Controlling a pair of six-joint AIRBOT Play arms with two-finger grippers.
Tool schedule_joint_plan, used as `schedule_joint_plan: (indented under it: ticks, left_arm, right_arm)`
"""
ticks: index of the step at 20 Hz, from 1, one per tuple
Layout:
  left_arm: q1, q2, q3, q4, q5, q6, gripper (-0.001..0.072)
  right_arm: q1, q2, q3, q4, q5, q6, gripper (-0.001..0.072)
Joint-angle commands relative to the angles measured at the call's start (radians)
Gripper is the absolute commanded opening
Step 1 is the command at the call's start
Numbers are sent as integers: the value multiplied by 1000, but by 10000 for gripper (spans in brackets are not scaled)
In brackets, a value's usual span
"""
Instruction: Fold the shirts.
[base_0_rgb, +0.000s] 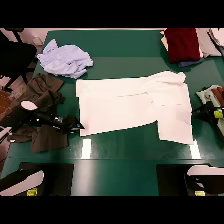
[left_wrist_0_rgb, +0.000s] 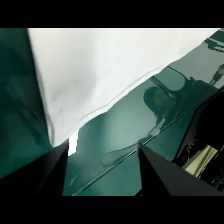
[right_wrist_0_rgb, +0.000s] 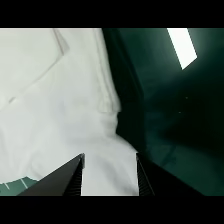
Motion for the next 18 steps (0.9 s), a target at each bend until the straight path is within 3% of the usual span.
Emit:
schedule_joint_plan:
  ticks: [1, 7, 12, 13, 16, 18]
  left_arm:
    - [126, 79, -11, 48, -35, -1, 492]
    - [232, 127, -12, 120, -64, -8, 492]
    - [232, 127, -12, 138, -47, -8, 491]
    - [232, 127, -12, 150, -39, -12, 491]
    - [232, 127, -36, 152, -2, -18, 492]
    - [232, 127, -99, 121, 16, -15, 492]
  right_arm:
    - [22, -6, -5, -3, -37, -8, 380]
    - [67, -63, -20, -26, 59, -9, 379]
    - [28, 40, -165, -37, -87, -33, 377]
    - [32, 48, -182, -37, -106, -35, 352]
    - [53, 48, -184, -15, -111, -68, 53]
    - [53, 48, -184, 41, -112, -86, 15]
